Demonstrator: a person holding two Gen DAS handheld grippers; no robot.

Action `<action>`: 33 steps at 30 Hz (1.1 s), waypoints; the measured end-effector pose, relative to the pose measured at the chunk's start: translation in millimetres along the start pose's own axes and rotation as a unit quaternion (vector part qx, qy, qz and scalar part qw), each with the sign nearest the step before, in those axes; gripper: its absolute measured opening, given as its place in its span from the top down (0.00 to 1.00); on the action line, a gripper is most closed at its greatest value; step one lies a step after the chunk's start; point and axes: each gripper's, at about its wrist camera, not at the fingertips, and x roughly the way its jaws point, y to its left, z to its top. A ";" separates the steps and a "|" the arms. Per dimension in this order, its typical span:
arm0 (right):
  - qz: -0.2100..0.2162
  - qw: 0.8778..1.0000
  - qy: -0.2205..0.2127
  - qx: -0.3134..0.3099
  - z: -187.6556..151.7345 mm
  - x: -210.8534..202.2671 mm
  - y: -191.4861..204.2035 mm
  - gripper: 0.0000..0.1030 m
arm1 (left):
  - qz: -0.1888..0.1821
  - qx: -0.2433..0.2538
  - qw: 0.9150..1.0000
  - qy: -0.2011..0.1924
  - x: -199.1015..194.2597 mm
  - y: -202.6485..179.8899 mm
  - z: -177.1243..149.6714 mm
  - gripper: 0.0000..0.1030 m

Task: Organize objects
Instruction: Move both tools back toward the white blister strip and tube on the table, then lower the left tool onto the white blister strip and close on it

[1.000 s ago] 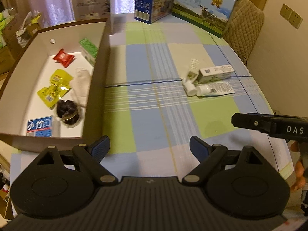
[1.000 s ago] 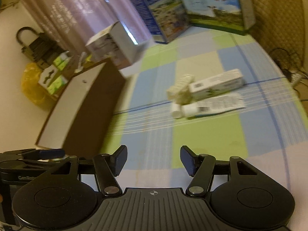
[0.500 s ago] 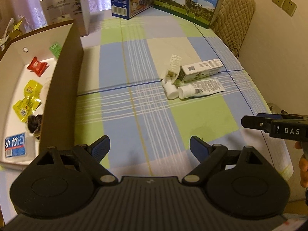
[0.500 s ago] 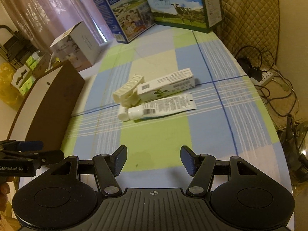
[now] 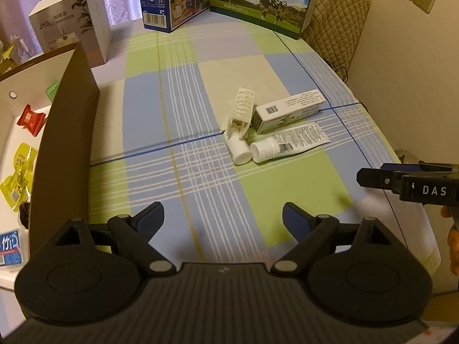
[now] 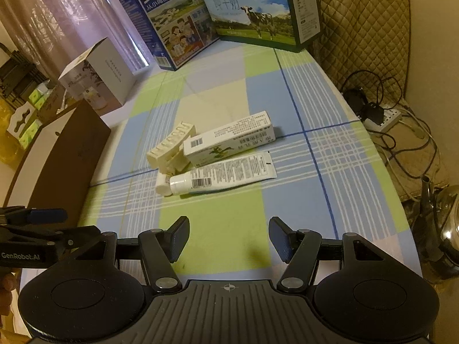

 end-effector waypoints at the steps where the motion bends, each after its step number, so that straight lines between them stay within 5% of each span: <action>1: 0.000 1.000 0.000 -0.001 0.7 1.1 -0.2 0.43 | 0.000 0.002 1.000 0.000 2.1 -0.7 1.5 0.15; 14: -0.017 1.000 0.008 -0.001 16.8 22.9 -11.6 0.43 | -0.011 0.040 0.999 -0.008 26.5 -9.4 29.5 0.19; 33: -0.048 0.997 0.019 0.060 17.8 35.9 -52.0 0.43 | -0.014 0.144 0.989 0.011 114.2 -26.4 101.6 0.30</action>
